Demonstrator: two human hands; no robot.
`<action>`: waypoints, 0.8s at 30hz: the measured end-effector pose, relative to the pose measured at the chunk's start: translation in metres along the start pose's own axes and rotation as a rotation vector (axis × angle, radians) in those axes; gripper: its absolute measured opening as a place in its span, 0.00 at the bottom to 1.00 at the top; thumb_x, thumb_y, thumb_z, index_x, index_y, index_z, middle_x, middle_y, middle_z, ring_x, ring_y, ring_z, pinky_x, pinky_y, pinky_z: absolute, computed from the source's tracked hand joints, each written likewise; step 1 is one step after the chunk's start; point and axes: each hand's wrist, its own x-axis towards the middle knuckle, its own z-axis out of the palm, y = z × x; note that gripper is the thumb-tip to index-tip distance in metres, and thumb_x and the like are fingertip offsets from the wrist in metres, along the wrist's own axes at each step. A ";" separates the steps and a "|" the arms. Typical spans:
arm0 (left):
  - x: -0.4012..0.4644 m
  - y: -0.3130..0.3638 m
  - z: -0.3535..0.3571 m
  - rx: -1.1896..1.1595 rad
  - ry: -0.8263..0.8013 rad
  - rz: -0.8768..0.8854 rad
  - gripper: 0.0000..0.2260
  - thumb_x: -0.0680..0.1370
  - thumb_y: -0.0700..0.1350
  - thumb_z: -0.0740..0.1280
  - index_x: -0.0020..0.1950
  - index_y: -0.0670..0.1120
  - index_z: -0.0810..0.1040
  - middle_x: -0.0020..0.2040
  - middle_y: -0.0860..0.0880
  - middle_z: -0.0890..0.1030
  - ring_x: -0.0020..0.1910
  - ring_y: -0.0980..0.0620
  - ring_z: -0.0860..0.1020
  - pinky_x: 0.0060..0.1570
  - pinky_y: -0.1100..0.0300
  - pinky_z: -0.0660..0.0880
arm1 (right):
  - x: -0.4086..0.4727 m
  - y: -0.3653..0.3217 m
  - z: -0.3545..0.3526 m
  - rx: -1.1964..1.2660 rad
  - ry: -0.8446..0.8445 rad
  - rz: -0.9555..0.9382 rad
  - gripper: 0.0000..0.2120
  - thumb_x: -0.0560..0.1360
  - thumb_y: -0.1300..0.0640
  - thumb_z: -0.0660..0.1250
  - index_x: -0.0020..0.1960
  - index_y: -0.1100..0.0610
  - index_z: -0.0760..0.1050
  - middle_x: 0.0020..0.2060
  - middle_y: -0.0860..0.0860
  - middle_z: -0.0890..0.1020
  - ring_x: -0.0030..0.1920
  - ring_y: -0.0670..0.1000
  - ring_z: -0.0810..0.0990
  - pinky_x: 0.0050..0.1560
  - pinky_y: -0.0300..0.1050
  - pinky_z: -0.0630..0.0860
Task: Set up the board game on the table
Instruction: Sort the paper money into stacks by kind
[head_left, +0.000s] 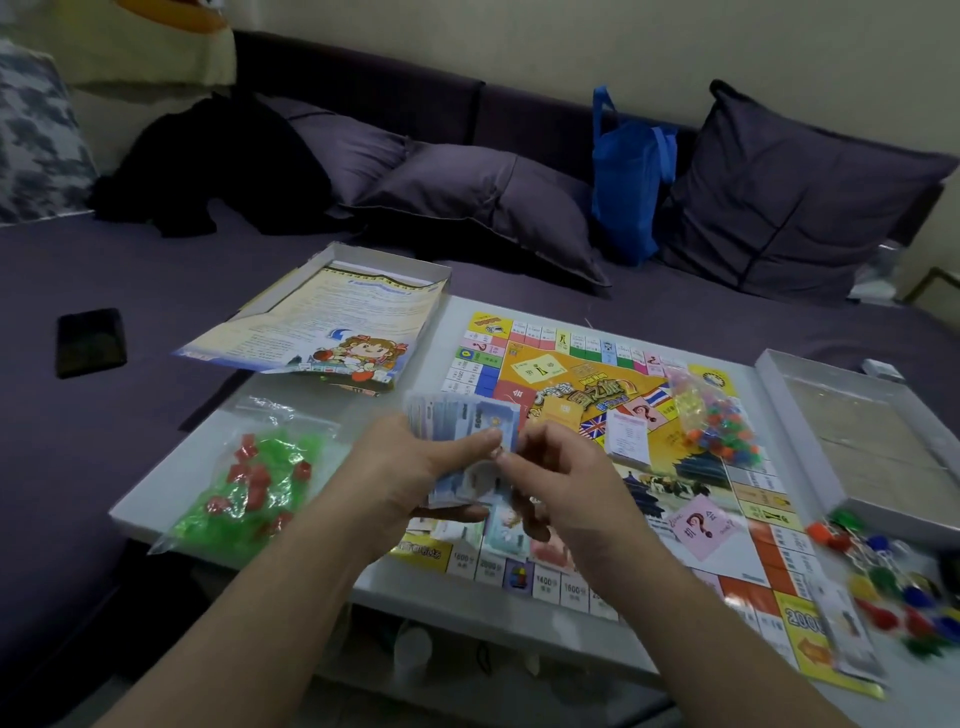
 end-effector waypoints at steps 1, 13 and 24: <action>-0.001 -0.002 0.005 -0.013 -0.030 -0.017 0.20 0.68 0.43 0.80 0.59 0.40 0.83 0.47 0.36 0.87 0.44 0.36 0.87 0.35 0.47 0.85 | -0.002 0.002 -0.004 -0.038 0.028 -0.020 0.07 0.80 0.58 0.73 0.51 0.61 0.77 0.37 0.53 0.80 0.31 0.49 0.75 0.28 0.43 0.70; 0.001 -0.015 0.023 -0.030 -0.144 0.016 0.16 0.79 0.36 0.71 0.66 0.40 0.78 0.54 0.38 0.87 0.51 0.36 0.87 0.41 0.41 0.85 | -0.005 0.003 -0.038 -0.022 0.073 -0.068 0.03 0.81 0.61 0.72 0.54 0.57 0.82 0.37 0.55 0.80 0.32 0.54 0.72 0.28 0.47 0.69; 0.001 -0.017 0.028 -0.048 -0.133 0.057 0.13 0.80 0.35 0.69 0.64 0.39 0.79 0.52 0.36 0.87 0.50 0.35 0.87 0.41 0.41 0.85 | -0.004 0.002 -0.047 -0.055 0.093 -0.079 0.05 0.81 0.60 0.71 0.54 0.52 0.84 0.39 0.54 0.82 0.31 0.45 0.77 0.30 0.43 0.73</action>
